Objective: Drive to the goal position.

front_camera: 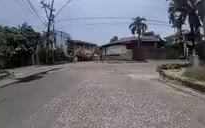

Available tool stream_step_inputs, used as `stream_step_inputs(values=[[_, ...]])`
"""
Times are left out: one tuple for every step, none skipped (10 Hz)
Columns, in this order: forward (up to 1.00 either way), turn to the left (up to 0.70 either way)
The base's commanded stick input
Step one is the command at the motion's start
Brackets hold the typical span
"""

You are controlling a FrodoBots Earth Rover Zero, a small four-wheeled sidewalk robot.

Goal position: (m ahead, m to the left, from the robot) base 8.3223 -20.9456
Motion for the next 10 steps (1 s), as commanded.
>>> stream_step_inputs(values=[[1.0,0.0],[1.0,0.0],[1.0,-0.05],[1.0,-0.4],[1.0,-0.4],[1.0,-0.4],[1.0,-0.32],[1.0,0.0],[1.0,0.0],[1.0,0.0]])
